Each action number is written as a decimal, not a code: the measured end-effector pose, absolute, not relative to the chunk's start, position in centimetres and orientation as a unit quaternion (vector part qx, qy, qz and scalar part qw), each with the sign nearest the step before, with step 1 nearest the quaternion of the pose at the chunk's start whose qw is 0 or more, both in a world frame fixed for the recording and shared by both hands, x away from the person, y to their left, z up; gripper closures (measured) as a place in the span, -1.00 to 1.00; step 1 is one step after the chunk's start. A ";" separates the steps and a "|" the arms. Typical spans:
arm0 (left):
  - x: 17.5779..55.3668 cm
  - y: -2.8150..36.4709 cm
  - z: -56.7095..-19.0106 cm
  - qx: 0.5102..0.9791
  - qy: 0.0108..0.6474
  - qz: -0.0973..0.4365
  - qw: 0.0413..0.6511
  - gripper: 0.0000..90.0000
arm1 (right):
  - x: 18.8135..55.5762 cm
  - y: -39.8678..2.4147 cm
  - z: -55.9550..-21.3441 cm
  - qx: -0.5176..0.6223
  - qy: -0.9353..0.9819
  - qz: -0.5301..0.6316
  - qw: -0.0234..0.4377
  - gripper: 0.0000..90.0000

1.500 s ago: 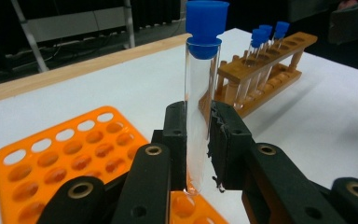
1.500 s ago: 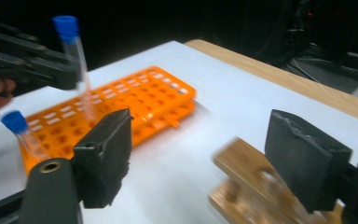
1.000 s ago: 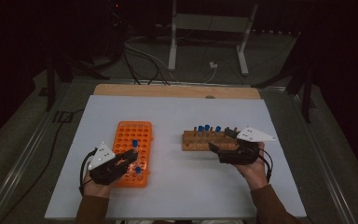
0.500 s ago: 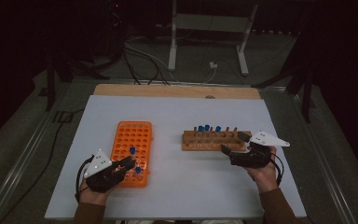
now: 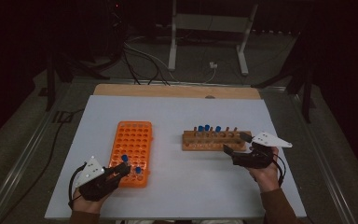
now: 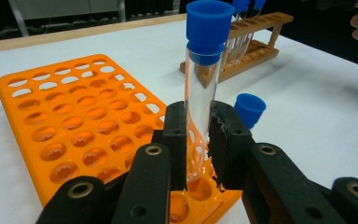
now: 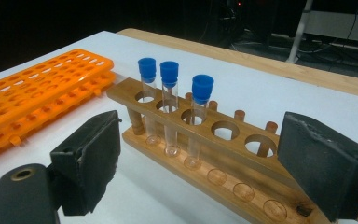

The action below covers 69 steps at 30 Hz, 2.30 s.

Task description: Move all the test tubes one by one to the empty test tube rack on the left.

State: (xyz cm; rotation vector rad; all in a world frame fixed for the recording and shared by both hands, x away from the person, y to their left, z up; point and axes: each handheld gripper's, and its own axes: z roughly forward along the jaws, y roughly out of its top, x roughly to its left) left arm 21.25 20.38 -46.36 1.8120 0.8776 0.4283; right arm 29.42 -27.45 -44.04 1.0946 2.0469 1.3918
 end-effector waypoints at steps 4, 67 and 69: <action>20.8 20.2 -46.4 0.764 0.357 0.178 0.508 0.74 | 29.4 -27.5 -44.1 0.396 0.738 0.502 0.216 -0.70; 22.6 22.0 -46.0 0.715 0.444 0.220 0.494 -0.87 | 31.2 -27.2 -45.1 0.410 0.748 0.475 0.217 -0.67; 23.0 21.9 -45.9 0.712 0.449 0.228 0.489 -0.96 | 31.5 -27.1 -45.1 0.412 0.749 0.473 0.215 -0.68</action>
